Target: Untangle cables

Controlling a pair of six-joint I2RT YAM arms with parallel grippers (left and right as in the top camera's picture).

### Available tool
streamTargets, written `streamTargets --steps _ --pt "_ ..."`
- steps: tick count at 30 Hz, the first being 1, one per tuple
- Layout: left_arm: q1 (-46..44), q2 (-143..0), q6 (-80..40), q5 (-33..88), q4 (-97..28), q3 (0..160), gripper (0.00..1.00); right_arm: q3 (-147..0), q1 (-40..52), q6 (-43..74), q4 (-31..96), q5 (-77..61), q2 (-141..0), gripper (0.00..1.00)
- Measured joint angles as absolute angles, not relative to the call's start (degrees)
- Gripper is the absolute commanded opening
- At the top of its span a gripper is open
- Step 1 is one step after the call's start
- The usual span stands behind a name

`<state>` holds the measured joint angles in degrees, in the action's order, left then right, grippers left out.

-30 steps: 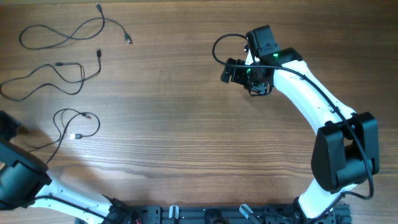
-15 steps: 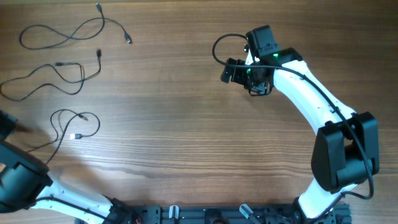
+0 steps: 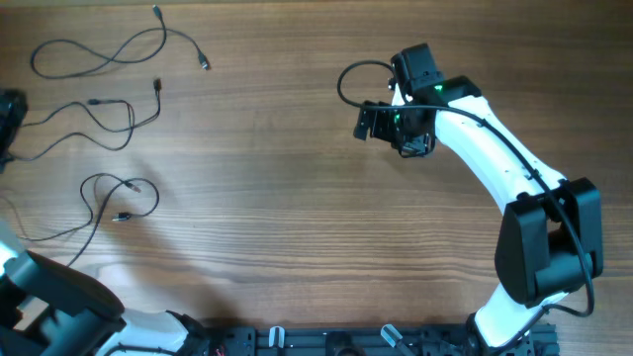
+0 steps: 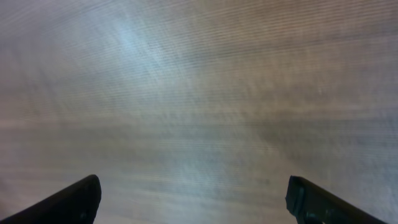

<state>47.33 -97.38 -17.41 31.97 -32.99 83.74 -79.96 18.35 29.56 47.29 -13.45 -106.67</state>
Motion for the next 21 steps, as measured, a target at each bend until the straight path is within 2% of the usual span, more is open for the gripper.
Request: streamTargets --steps 4,9,13,14,21 --pt "43.7 -94.7 -21.5 39.6 -35.4 83.8 1.0 -80.0 18.3 28.4 52.2 -13.4 -106.7 0.96" --pt "34.0 -85.9 -22.6 39.0 -37.2 83.7 1.0 -80.0 18.3 28.1 55.3 -12.2 -104.8 0.97" --pt "20.5 -77.7 -20.1 31.0 -41.1 83.9 1.0 -80.0 18.3 27.9 57.5 -11.4 -98.3 0.97" --pt "13.4 -74.8 -18.6 26.0 -44.0 84.2 1.0 -80.0 18.3 27.8 58.2 -11.2 -94.5 0.97" --pt "-4.0 -72.8 -15.7 9.7 -56.8 84.6 1.0 -80.0 18.3 27.9 65.5 -6.9 -79.5 0.97"
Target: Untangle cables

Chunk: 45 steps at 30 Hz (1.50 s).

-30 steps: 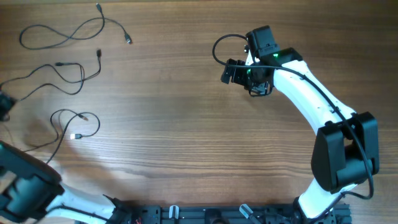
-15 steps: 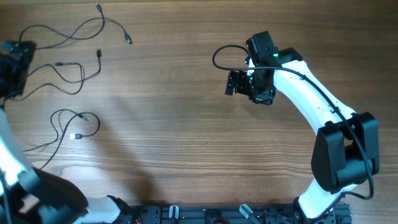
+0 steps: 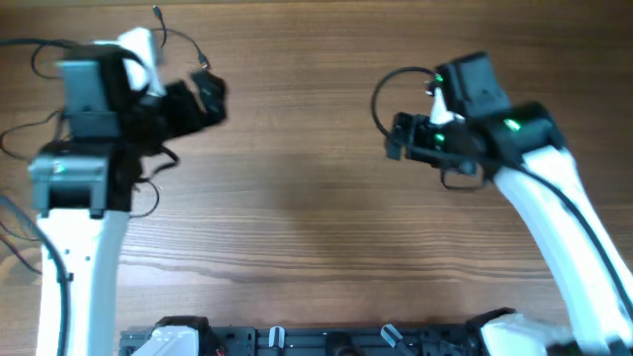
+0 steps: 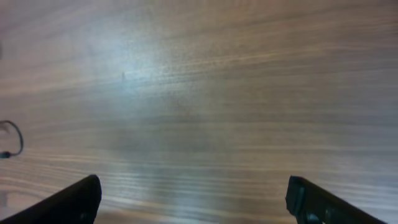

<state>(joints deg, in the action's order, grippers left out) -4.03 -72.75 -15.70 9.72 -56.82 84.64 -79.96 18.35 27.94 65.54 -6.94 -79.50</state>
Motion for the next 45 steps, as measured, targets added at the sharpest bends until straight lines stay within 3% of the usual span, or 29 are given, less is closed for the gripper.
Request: streamTargets --steps 5,20,45 --pt "-8.0 -73.1 -15.3 5.7 -60.0 84.6 1.0 -80.0 18.8 28.2 72.1 -5.3 -70.3 0.97" --pt "-8.2 -73.1 -15.1 3.7 -61.6 84.6 1.0 -80.0 20.6 28.4 81.9 -2.9 -43.4 1.0" --pt "-8.2 -73.2 -15.1 3.7 -61.6 84.6 1.0 -80.0 20.6 28.4 86.6 -2.9 -42.7 1.0"
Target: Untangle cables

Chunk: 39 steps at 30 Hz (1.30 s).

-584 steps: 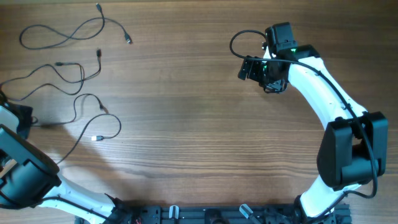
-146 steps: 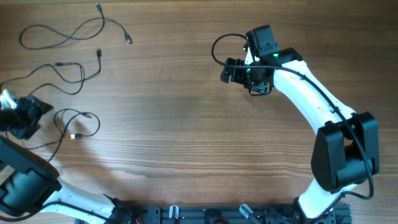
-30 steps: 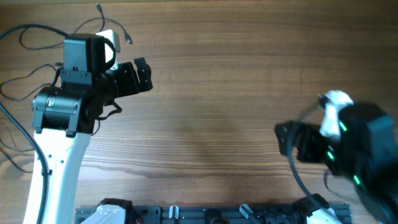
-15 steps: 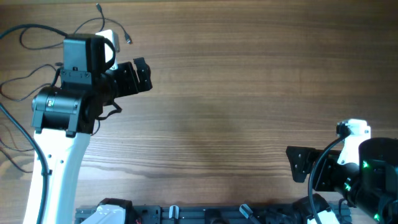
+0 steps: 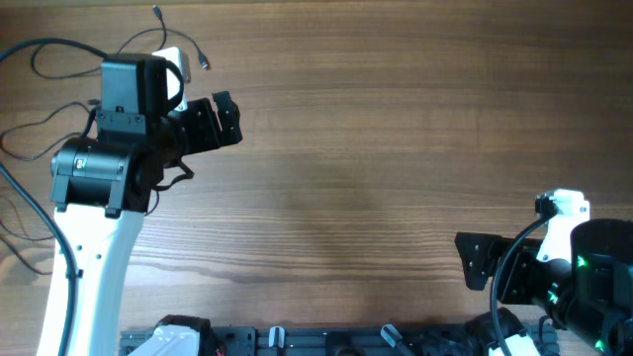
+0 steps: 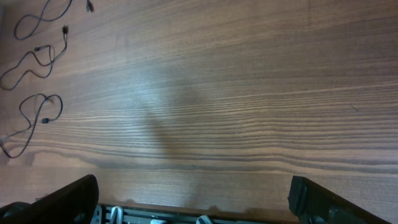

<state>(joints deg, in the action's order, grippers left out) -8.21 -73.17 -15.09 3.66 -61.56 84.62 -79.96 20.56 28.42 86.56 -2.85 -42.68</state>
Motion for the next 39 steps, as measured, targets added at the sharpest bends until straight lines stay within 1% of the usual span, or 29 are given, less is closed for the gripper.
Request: streamTargets --steps 5,10,13,14,17,21,23,26,32,39 --pt "-8.2 -73.2 -15.1 3.7 -61.6 84.6 1.0 -80.0 20.0 28.4 86.6 -2.1 -42.7 1.0" --pt "-8.2 -73.2 -15.1 3.7 -61.6 84.6 1.0 -80.0 14.8 28.4 86.6 1.9 -42.4 1.0" --pt "-8.2 -73.2 -15.1 3.7 -61.6 84.6 1.0 -79.1 12.3 26.7 84.1 2.9 -41.4 1.0" --pt "-8.2 -73.2 -15.1 3.7 -61.6 84.6 1.0 -77.0 10.2 25.6 80.7 3.6 -39.7 1.0" --pt "-8.2 -73.2 -15.1 3.7 -61.6 84.6 1.0 -71.3 8.7 22.7 72.2 4.1 -36.4 1.0" --pt "-8.2 -73.2 -15.1 3.7 -61.6 84.6 1.0 -60.3 7.2 18.4 61.1 3.9 -30.2 1.0" --pt "-8.2 -73.2 -15.1 3.7 -61.6 84.6 1.0 -54.1 5.8 15.4 54.7 2.1 -26.3 1.0" --pt "-8.2 -73.2 -15.1 3.7 -61.6 84.6 1.0 -47.4 3.1 12.6 48.4 -1.6 -21.9 1.0" --pt "-8.2 -73.2 -15.1 3.7 -61.7 84.6 1.0 -35.5 -3.0 9.7 40.1 -8.5 -14.6 1.0" --pt "-8.2 -73.2 -15.1 3.7 -61.7 84.6 1.0 -27.5 -4.2 7.5 33.1 -11.4 -10.3 1.0"
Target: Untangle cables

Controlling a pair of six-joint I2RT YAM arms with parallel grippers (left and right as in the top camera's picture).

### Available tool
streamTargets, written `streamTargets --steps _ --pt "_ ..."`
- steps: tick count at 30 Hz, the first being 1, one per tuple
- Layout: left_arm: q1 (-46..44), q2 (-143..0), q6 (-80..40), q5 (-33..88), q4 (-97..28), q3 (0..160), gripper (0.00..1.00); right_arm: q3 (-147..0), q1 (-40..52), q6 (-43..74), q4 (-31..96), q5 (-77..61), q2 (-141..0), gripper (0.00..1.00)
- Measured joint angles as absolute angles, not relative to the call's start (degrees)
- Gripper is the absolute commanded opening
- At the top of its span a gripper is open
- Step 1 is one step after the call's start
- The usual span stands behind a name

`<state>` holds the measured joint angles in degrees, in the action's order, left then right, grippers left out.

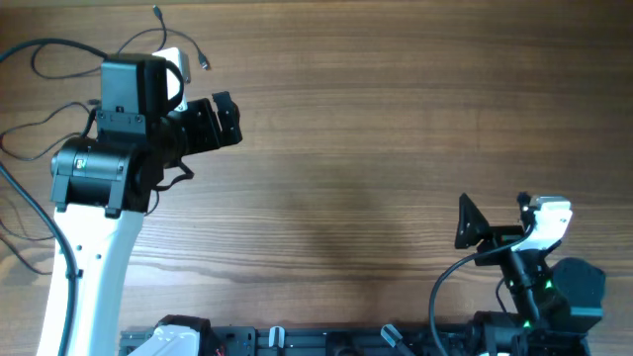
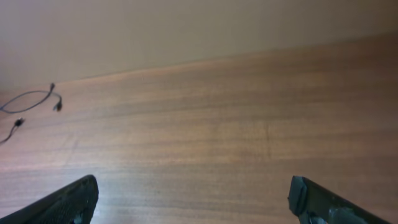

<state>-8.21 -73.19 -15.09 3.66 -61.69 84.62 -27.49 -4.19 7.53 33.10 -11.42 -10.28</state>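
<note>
Thin black cables lie on the wooden table (image 1: 376,148) at its far left. One strand (image 1: 195,51) shows at the back and another (image 1: 25,127) lower down; my left arm hides the rest. In the right wrist view a cable (image 2: 34,98) is small at the far left. My left gripper (image 1: 214,122) hovers just right of the cables, seemingly open and empty. My right gripper (image 1: 473,225) sits low at the front right, open and empty (image 2: 196,202), far from any cable.
My left arm (image 1: 94,208) crosses the left side of the table from the front edge. A black rail (image 1: 326,341) runs along the front edge. A plain beige wall (image 2: 186,25) stands behind the table's far edge.
My right arm has folded further back at the front right, and its camera now looks level across the table to the wall. The left arm and cables have not moved.
My right gripper was open near the back right, with three separate cables laid out at the left. Then my left arm stood over those cables. Later the right arm was at the front right corner, and it is now folded there, both grippers empty.
</note>
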Motion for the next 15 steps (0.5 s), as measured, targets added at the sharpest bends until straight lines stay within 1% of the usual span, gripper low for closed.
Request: streamTargets --steps 8,11,15 --pt "-8.2 -73.2 -15.1 3.7 -61.7 84.6 1.0 -20.5 -4.2 6.9 17.3 -12.0 -6.9 1.0" --pt "-8.2 -73.2 -15.1 3.7 -61.7 84.6 1.0 -18.4 -4.0 6.7 14.0 -12.0 -5.8 1.0" --pt "-8.2 -73.2 -15.1 3.7 -61.7 84.6 1.0 -15.9 -2.8 6.7 12.7 -12.0 -3.8 1.0"
